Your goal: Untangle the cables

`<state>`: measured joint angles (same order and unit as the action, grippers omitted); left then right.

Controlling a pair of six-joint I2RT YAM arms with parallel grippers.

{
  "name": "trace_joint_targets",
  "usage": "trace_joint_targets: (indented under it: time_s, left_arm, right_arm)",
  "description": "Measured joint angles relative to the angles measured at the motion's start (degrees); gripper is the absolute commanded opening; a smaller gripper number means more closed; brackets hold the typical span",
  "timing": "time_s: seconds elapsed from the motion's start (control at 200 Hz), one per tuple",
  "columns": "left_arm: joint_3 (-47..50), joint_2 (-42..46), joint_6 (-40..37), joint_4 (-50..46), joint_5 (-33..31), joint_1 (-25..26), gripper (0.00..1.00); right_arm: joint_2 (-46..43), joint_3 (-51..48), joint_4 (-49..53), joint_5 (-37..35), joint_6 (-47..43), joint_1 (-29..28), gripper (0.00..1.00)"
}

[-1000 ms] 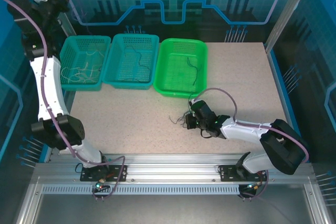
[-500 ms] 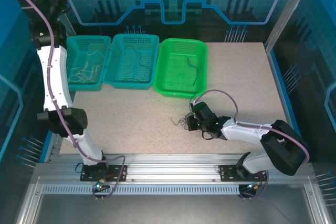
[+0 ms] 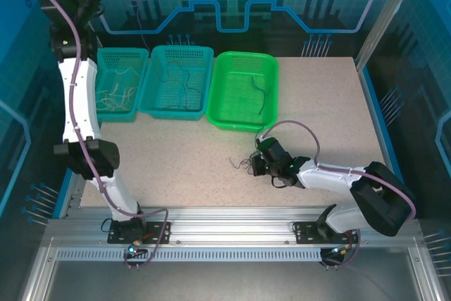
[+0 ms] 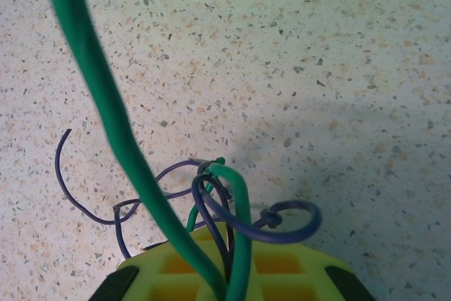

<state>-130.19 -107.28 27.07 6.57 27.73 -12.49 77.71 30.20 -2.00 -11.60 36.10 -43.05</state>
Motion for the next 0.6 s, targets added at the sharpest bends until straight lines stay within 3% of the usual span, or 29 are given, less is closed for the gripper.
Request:
trace_joint_targets:
  time_s: [0.2, 0.46, 0.49, 0.6]
  left_arm:
    - [15.5, 0.8, -0.2, 3.1, -0.1, 0.8, 0.0]
    - [37.5, 0.8, -4.6, 3.0, -3.5, 7.2, 0.0]
    - [38.4, 0.7, -5.3, 2.4, -4.2, 7.9, 0.09]
    - [39.0, -0.3, -8.2, 0.2, -7.3, 9.9, 0.58]
  right_arm:
    - [-2.0, -1.0, 0.5, -0.4, 0.4, 0.0, 0.03]
    - [-2.3, -1.1, 1.4, -0.4, 0.6, 0.0, 0.03]
    - [-2.6, -1.1, 1.7, -0.4, 0.6, 0.0, 0.03]
    - [-4.3, -1.3, 2.5, -0.5, 0.6, 0.0, 0.03]
